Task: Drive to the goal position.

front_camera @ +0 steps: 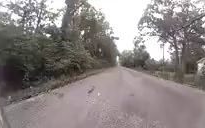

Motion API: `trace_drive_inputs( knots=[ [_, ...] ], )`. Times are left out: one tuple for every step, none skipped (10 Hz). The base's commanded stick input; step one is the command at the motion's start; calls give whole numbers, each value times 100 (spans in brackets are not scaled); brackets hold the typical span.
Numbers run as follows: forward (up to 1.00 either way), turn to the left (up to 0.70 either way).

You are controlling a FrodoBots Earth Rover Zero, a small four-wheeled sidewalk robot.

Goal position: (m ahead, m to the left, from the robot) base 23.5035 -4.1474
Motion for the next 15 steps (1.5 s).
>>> trace_drive_inputs(
  knots=[
    [70,0],
    [70,0],
    [70,0],
    [70,0],
    [70,0],
    [70,0],
    [70,0],
    [70,0],
    [70,0],
    [70,0],
    [70,0],
    [70,0],
    [70,0],
    [70,0],
    [70,0]
  ],
)
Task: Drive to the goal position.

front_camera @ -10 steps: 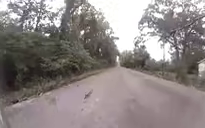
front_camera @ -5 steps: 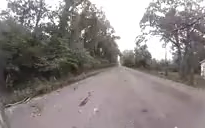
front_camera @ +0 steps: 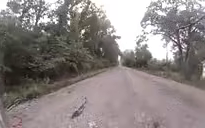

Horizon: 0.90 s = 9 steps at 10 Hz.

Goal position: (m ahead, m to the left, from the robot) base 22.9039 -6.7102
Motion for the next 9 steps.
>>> trace_drive_inputs(
  knots=[
    [70,0],
    [70,0],
    [70,0],
    [70,0],
    [70,0],
    [70,0],
    [70,0],
    [70,0],
    [70,0]
  ],
)
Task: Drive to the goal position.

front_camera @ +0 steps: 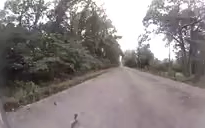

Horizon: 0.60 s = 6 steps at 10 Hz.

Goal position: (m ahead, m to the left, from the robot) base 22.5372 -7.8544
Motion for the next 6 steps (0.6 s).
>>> trace_drive_inputs(
  knots=[
    [70,0],
    [70,0],
    [70,0],
    [70,0],
    [70,0],
    [70,0]
  ],
)
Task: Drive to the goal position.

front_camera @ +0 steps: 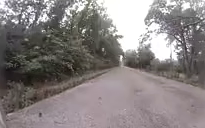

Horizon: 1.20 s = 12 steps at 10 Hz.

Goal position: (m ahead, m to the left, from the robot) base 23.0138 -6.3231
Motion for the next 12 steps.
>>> trace_drive_inputs(
  knots=[
    [70,0],
    [70,-15],
    [70,-10],
    [70,0],
    [70,0],
    [70,0],
    [70,-5],
    [70,-24],
    [70,-22],
    [70,-12],
    [70,-3],
    [70,0]
  ],
)
